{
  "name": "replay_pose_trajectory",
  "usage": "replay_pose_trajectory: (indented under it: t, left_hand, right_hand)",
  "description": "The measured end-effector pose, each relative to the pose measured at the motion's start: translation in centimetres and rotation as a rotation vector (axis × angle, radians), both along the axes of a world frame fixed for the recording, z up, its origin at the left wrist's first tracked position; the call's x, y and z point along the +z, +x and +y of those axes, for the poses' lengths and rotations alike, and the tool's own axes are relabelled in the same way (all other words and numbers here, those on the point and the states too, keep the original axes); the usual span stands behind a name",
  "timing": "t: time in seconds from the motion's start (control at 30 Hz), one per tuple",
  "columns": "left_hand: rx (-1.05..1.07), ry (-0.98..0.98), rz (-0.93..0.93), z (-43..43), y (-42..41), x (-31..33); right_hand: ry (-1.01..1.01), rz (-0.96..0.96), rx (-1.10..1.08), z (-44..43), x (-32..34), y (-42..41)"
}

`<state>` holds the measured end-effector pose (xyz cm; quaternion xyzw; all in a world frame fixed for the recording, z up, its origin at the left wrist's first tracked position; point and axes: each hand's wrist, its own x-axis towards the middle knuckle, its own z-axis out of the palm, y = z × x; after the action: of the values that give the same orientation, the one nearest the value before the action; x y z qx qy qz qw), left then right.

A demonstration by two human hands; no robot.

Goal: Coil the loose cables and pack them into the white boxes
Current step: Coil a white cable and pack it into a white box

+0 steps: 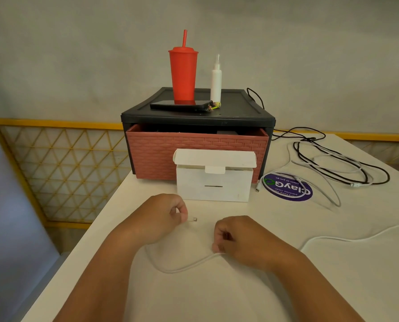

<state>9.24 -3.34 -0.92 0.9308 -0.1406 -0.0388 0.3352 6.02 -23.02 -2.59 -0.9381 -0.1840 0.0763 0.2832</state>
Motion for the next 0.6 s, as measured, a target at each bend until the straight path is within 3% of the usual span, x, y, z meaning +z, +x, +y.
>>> replay_pose_trajectory:
  t: [0.07,0.17,0.37,0.5,0.6]
  left_hand:
    - [-0.024,-0.029,0.014,-0.3,-0.1,-0.1]
    - [-0.060,-0.092,0.007,-0.9,-0.2,-0.3]
    - [-0.116,-0.180,-0.165,-2.5,-0.8,-0.4]
    - [0.049,-0.525,-0.150,-3.4,-0.8,0.0]
    - [0.281,-0.854,0.108,-4.0,-0.8,0.7]
  right_hand:
    - [0.051,-0.017,-0.024,0.1,0.0,0.0]
    - [0.279,0.008,-0.102,0.4,-0.4,0.1]
    - [0.528,-0.089,-0.194,1.6,-0.9,0.3]
    - [0.629,-0.282,-0.336,1.4,-0.5,0.2]
    - [0.571,-0.573,-0.363,1.3,-0.2,0.0]
